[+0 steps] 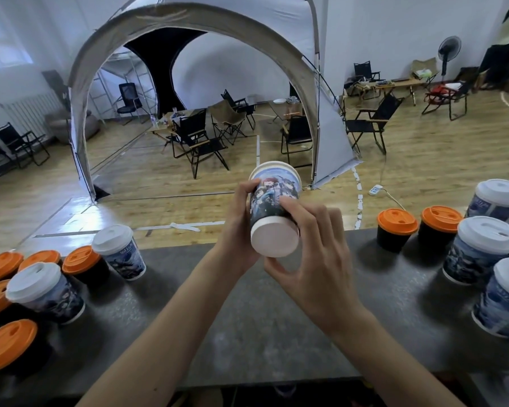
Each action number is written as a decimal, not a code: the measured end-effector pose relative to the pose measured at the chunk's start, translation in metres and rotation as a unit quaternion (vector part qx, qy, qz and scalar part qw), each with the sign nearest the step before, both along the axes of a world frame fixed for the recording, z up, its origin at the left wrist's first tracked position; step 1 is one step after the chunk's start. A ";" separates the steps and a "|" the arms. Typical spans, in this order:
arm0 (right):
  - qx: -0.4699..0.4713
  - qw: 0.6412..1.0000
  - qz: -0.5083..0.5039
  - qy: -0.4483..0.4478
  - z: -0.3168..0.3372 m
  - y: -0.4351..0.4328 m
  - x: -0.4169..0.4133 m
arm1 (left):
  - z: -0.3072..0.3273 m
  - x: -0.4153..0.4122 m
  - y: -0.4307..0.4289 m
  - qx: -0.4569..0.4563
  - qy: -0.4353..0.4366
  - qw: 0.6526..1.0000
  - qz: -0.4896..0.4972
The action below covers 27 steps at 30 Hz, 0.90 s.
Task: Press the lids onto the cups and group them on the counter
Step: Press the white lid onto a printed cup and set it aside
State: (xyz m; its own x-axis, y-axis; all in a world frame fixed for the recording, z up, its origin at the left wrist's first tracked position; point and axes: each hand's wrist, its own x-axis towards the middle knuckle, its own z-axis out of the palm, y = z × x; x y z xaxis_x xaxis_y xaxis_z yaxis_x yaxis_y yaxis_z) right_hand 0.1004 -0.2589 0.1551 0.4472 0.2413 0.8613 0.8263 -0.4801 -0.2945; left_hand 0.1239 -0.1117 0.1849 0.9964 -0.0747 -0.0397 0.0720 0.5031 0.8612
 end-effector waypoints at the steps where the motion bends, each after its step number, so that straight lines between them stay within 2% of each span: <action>1: 0.007 1.000 0.000 0.004 0.000 0.000 0.003 | -0.006 0.001 0.000 -0.005 -0.005 1.000 0.014; 3: 0.060 0.997 0.026 0.035 0.003 -0.001 0.007 | -0.020 0.004 0.002 -0.018 -0.015 1.000 0.012; 6: 0.154 0.981 0.068 0.099 0.013 0.000 0.013 | -0.041 0.010 0.007 -0.091 0.033 0.995 0.029; 9: 0.127 0.981 0.072 0.129 0.022 0.007 0.017 | -0.056 0.008 0.006 -0.134 0.034 0.990 0.001; 16: 0.080 0.985 0.070 0.139 0.020 0.025 0.025 | -0.068 0.003 0.016 -0.193 0.070 0.978 0.027; 19: 0.077 0.983 0.089 0.142 0.012 0.030 0.025 | -0.070 0.002 0.026 -0.164 0.072 0.981 0.068; 21: 0.072 0.980 0.114 0.147 -0.003 0.030 0.025 | -0.066 -0.002 0.039 -0.120 0.068 0.980 0.145; 23: 0.075 0.973 0.131 0.175 -0.027 0.031 0.025 | -0.059 -0.012 0.052 -0.080 0.033 0.982 0.166; 27: 0.099 0.941 0.159 0.283 -0.081 0.055 0.018 | -0.066 -0.043 0.065 0.105 -0.023 0.980 0.170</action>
State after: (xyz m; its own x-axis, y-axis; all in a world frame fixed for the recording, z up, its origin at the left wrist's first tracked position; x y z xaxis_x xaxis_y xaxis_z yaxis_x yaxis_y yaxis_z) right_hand 0.1186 -0.2037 0.0744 0.7798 0.3004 0.5493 0.6030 -0.1248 -0.7879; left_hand 0.0808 -0.0468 0.1185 0.9633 0.2670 0.0268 -0.1104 0.3032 0.9465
